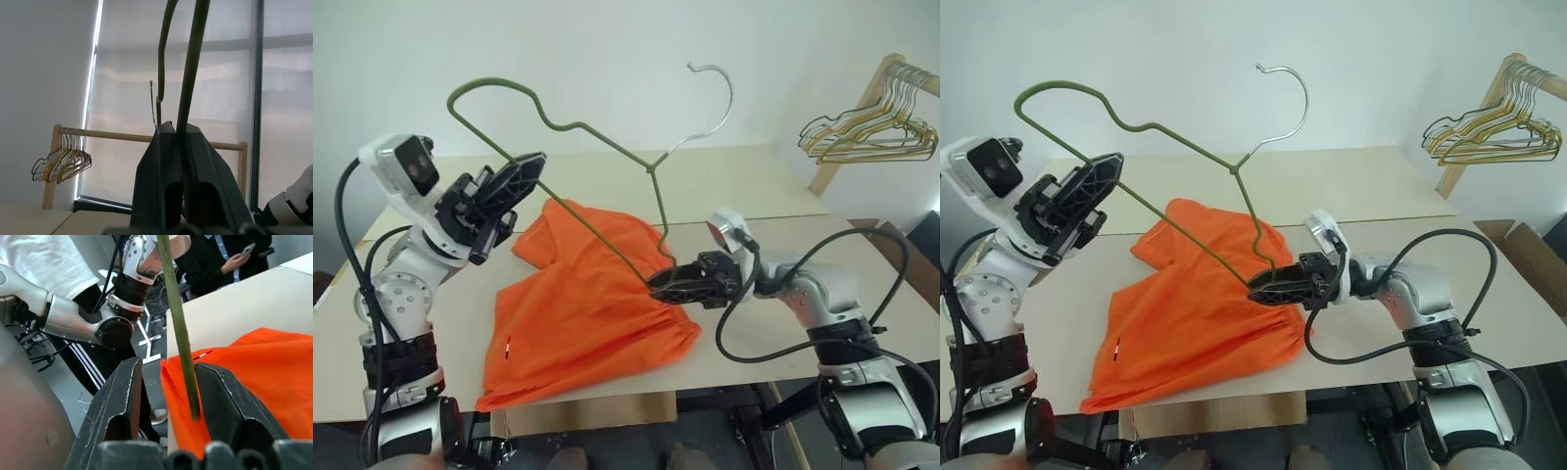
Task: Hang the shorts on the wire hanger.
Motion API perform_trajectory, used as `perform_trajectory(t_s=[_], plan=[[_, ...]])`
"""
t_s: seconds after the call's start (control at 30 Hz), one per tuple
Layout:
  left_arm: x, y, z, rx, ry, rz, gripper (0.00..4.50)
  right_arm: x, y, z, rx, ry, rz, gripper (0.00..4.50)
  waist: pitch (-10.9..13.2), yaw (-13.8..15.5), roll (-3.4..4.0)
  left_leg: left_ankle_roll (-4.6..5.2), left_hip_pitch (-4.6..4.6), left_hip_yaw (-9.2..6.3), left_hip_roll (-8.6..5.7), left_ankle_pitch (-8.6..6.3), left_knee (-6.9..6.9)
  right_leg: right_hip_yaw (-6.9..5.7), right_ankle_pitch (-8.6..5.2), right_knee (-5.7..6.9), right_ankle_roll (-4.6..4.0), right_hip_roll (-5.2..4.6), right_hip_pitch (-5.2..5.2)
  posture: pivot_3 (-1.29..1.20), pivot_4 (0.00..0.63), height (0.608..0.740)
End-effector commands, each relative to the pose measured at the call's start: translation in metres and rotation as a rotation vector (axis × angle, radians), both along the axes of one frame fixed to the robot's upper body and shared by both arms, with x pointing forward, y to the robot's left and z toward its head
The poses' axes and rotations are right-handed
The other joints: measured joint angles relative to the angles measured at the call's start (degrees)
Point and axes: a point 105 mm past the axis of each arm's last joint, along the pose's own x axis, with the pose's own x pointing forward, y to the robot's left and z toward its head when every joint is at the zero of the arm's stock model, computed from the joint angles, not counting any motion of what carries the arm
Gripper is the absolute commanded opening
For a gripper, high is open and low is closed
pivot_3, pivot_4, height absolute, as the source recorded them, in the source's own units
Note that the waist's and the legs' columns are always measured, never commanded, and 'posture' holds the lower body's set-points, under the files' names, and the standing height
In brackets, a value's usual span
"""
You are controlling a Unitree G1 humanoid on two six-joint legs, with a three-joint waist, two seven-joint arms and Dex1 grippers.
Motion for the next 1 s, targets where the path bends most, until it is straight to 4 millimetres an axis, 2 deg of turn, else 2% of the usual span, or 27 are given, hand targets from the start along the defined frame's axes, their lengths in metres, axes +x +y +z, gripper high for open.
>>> perform_trajectory(t_s=[0.03, 0.27, 0.37, 0.5, 0.53, 0.63, 0.77, 1.0], plan=[[-0.004, -0.001, 0.006, -0.008, -0.035, 0.002, 0.0, 0.001, 0.006, 0.013, 0.012, -0.049, -0.003, 2.17, 0.0, 0.0, 0.0, 0.0, 0.0, 0.0, 0.0, 0.0, 0.0, 0.0, 0.0, 0.0, 0.0, 0.0, 0.0, 0.06, 0.0, 0.74], [-0.003, -0.002, 0.003, -0.005, -0.028, -0.001, 0.0, 0.002, 0.003, 0.014, 0.016, -0.04, -0.017, 2.17, 0.0, -0.03, 0.0, 0.0, 0.0, 0.0, 0.0, 0.0, 0.0, 0.0, 0.0, 0.0, 0.0, 0.0, 0.0, 0.04, 0.0, 0.74], [-0.002, -0.003, 0.002, -0.006, -0.023, -0.004, 0.0, 0.002, 0.001, 0.015, 0.019, -0.026, -0.015, 1.61, 0.0, -0.06, 0.0, 0.0, 0.0, 0.0, 0.0, 0.0, 0.0, 0.0, 0.0, 0.0, 0.0, 0.0, 0.0, 0.04, 0.0, 0.74], [0.0, -0.004, 0.001, -0.006, -0.02, 0.001, 0.0, 0.002, 0.001, 0.015, 0.024, -0.02, -0.02, 0.24, 0.0, -0.07, 0.0, 0.0, 0.0, 0.01, 0.0, 0.0, 0.0, 0.0, 0.0, 0.0, 0.0, 0.0, 0.0, 0.04, 0.0, 0.74], [0.0, -0.004, 0.001, -0.005, -0.021, 0.003, 0.0, 0.002, 0.0, 0.015, 0.023, -0.019, -0.022, 0.03, 0.0, -0.09, 0.0, 0.0, 0.0, 0.01, 0.0, 0.0, 0.0, 0.0, 0.0, 0.0, 0.0, 0.0, 0.0, 0.04, 0.0, 0.74], [-0.002, -0.002, -0.003, 0.005, -0.02, -0.011, 0.0, 0.003, -0.001, 0.013, 0.015, -0.018, -0.033, 0.03, 0.0, -0.13, 0.0, 0.0, 0.0, 0.01, 0.0, 0.0, 0.0, 0.0, 0.0, 0.0, 0.0, 0.01, 0.0, 0.03, 0.0, 0.74], [0.004, -0.004, -0.014, 0.037, 0.014, 0.041, 1.06, 0.002, -0.002, 0.014, 0.028, -0.025, -0.035, 0.0, 0.0, -0.12, 0.0, 0.0, 0.0, 0.01, 0.0, 0.0, 0.0, 0.0, 0.0, 0.0, 0.0, 0.01, -0.01, 0.03, 0.0, 0.74], [0.024, -0.002, -0.074, 0.239, 0.21, 0.166, 3.27, 0.009, -0.013, 0.025, 0.109, 0.021, -0.151, 0.0, 0.0, -0.14, 0.0, 0.0, 0.01, 0.02, 0.0, 0.0, -0.01, 0.0, 0.0, 0.0, 0.0, 0.01, -0.01, 0.02, 0.0, 0.74]])
